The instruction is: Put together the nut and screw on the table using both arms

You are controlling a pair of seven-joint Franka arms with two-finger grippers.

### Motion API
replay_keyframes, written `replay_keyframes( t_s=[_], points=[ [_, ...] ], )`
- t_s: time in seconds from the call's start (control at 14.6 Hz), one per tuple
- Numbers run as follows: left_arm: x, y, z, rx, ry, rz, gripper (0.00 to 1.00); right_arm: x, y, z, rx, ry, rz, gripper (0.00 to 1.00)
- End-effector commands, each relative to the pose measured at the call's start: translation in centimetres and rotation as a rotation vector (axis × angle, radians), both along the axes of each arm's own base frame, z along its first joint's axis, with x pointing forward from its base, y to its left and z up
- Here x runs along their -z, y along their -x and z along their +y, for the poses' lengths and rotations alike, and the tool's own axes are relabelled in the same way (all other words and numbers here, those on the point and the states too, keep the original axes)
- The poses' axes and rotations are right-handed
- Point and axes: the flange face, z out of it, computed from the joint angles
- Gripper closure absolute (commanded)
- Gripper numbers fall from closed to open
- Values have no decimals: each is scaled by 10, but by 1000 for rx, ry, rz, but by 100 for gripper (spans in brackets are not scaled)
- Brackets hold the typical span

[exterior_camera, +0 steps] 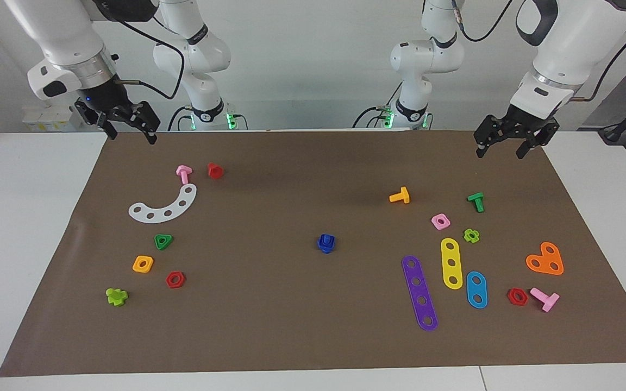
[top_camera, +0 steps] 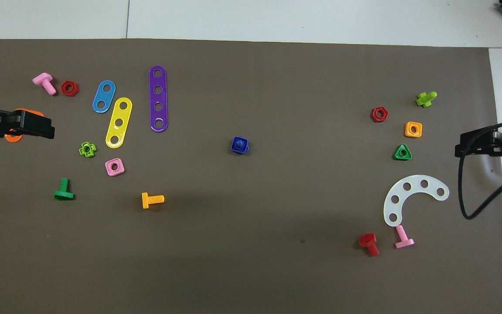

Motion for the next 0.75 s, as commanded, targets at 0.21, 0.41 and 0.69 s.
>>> replay_keyframes(
  t_s=[0.21, 0.41, 0.69],
  points=[
    [-1, 12, 5, -2, 1, 21, 0, -4, 5, -1, -30, -16, 5, 0],
    [-3, 15, 9, -1, -51, 16, 0, -5, 5, -1, -30, -15, 2, 0],
    [-2, 15, 8, 1, -51, 18, 0, -4, 5, -1, -30, -15, 4, 0]
  ],
)
